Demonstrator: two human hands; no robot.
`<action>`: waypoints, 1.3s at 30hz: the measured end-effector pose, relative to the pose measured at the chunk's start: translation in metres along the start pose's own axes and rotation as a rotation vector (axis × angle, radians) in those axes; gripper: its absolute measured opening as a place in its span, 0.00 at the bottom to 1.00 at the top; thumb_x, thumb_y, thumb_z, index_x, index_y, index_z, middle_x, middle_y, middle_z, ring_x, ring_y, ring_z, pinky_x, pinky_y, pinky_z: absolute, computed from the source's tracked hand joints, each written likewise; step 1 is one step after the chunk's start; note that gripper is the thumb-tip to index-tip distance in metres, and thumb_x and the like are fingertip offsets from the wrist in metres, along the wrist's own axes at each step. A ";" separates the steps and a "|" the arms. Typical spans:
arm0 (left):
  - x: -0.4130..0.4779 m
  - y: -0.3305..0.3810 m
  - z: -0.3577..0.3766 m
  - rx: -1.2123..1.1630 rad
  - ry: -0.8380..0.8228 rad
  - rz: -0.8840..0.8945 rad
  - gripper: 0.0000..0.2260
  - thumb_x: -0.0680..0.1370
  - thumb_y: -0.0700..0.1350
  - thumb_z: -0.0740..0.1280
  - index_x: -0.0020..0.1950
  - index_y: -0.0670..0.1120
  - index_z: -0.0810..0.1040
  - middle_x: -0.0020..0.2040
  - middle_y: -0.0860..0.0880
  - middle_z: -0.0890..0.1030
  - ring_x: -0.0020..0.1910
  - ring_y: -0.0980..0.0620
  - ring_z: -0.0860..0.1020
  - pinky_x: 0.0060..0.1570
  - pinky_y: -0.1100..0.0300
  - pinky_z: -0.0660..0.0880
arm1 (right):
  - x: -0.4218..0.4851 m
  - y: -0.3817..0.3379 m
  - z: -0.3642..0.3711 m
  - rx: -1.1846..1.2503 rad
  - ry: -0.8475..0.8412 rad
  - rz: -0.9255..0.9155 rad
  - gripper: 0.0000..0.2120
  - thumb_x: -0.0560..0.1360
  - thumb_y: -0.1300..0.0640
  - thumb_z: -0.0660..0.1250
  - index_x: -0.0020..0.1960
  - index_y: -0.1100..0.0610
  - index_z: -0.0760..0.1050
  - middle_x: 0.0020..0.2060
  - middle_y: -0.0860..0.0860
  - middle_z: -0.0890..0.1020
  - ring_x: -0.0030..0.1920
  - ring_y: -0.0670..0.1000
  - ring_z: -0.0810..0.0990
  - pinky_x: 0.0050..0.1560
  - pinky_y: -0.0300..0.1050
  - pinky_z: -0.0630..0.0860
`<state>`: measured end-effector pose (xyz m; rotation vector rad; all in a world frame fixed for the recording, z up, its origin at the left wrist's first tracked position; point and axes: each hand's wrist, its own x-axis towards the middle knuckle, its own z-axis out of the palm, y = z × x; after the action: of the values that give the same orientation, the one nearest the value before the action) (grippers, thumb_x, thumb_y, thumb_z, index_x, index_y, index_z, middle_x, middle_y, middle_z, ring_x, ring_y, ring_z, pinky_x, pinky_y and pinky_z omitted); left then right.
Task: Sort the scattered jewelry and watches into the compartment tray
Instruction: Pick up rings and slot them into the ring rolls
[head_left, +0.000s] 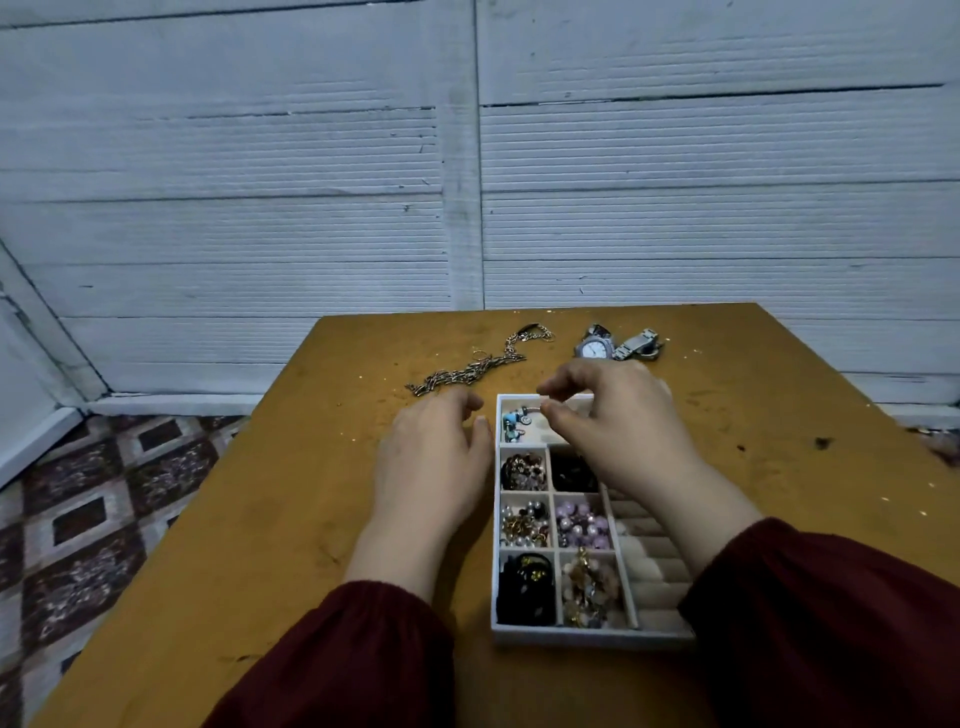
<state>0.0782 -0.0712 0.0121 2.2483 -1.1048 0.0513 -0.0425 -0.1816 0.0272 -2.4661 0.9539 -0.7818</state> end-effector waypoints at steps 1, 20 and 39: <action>0.007 -0.002 0.002 -0.015 0.027 -0.014 0.10 0.78 0.48 0.63 0.58 0.52 0.78 0.54 0.52 0.81 0.54 0.49 0.77 0.52 0.54 0.74 | 0.006 0.000 0.001 -0.002 -0.009 -0.009 0.05 0.74 0.49 0.67 0.49 0.44 0.79 0.46 0.40 0.82 0.56 0.50 0.75 0.58 0.48 0.65; 0.084 -0.064 0.034 0.046 0.102 -0.296 0.13 0.74 0.45 0.63 0.59 0.51 0.77 0.55 0.44 0.77 0.58 0.41 0.72 0.60 0.51 0.68 | 0.117 -0.004 0.066 -0.302 -0.180 -0.182 0.09 0.75 0.50 0.66 0.55 0.44 0.79 0.56 0.46 0.80 0.61 0.55 0.71 0.61 0.49 0.62; 0.088 -0.068 0.033 -0.108 0.198 -0.330 0.10 0.76 0.45 0.62 0.56 0.50 0.78 0.55 0.46 0.75 0.58 0.44 0.73 0.60 0.53 0.68 | 0.136 -0.021 0.096 -0.588 -0.306 -0.351 0.15 0.78 0.49 0.59 0.54 0.56 0.79 0.57 0.53 0.76 0.62 0.58 0.65 0.61 0.52 0.58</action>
<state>0.1769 -0.1202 -0.0240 2.2431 -0.6108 0.0743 0.1109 -0.2480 0.0130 -3.1991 0.7148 -0.2070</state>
